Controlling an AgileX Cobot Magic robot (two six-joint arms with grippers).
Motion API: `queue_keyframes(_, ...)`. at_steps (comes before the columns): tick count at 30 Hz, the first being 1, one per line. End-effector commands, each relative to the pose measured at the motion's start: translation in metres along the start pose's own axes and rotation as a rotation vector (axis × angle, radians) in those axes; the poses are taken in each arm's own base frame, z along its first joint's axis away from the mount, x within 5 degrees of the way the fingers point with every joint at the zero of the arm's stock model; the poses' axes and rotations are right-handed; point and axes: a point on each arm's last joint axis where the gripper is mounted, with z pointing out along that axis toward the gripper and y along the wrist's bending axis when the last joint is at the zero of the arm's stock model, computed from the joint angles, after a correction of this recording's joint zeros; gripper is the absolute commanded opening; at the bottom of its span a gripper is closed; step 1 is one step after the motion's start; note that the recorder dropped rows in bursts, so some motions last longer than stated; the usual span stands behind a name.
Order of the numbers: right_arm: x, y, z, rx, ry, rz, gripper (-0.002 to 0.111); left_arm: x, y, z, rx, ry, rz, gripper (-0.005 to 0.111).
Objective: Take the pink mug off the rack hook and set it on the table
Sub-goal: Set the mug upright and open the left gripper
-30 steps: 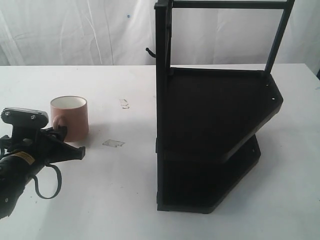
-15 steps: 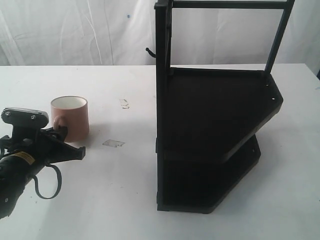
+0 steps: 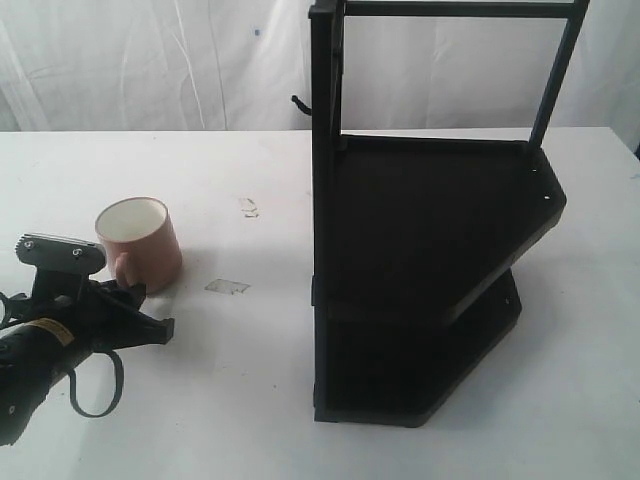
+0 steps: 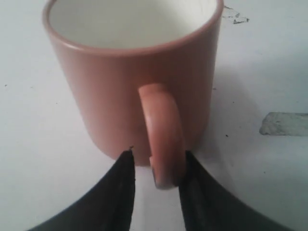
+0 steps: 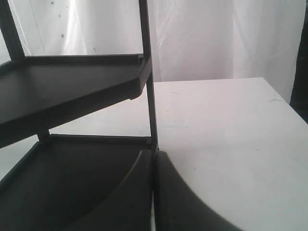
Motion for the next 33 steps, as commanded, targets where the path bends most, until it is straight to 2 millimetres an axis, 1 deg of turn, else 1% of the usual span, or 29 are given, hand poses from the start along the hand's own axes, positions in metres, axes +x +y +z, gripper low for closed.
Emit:
queue_keyframes(1, 0.001, 0.0, 0.0, 0.0, -0.008, -0.003, 0.0, 0.001, 0.001, -0.002, 0.0, -0.003, -0.005, 0.037)
queue_keyframes(3, 0.001, 0.0, 0.0, 0.0, -0.008, -0.003, 0.0, -0.001, 0.001, -0.002, 0.003, -0.019, -0.002, 0.04)
queue_keyframes(6, 0.001, 0.0, 0.0, 0.0, -0.008, -0.003, 0.0, -0.004, 0.0, -0.002, 0.012, -0.057, 0.005, 0.046)
queue_keyframes(10, 0.001, 0.0, 0.0, 0.0, -0.008, -0.003, 0.0, -0.004, -0.002, -0.002, 0.028, -0.059, 0.014, 0.052)
queue_keyframes(20, 0.001, 0.0, 0.0, 0.0, -0.008, -0.003, 0.0, -0.005, -0.002, -0.002, 0.035, -0.068, 0.016, 0.054)
queue_keyframes(22, 0.001, 0.0, 0.0, 0.0, -0.008, -0.003, 0.0, -0.005, -0.002, -0.002, 0.035, -0.068, 0.016, 0.058)
queue_keyframes(23, 0.001, 0.0, 0.0, 0.0, -0.008, -0.003, 0.0, -0.005, -0.002, -0.002, 0.035, -0.068, 0.016, 0.064)
queue_keyframes(24, 0.001, 0.0, 0.0, 0.0, -0.008, -0.003, 0.0, -0.005, -0.002, -0.002, 0.036, -0.069, 0.016, 0.067)
queue_keyframes(26, 0.001, 0.0, 0.0, 0.0, -0.008, -0.003, 0.0, -0.005, -0.002, -0.002, 0.034, -0.069, 0.015, 0.069)
queue_keyframes(28, 0.001, 0.0, 0.0, 0.0, -0.008, -0.003, 0.0, -0.011, -0.002, -0.004, 0.035, -0.089, 0.011, 0.069)
queue_keyframes(31, 0.001, 0.0, 0.0, 0.0, -0.008, -0.003, 0.0, -0.026, -0.002, -0.011, 0.04, -0.143, 0.001, 0.069)
queue_keyframes(33, 0.001, 0.0, 0.0, 0.0, -0.008, -0.003, 0.0, -0.03, -0.002, -0.014, 0.038, -0.133, -0.001, 0.069)
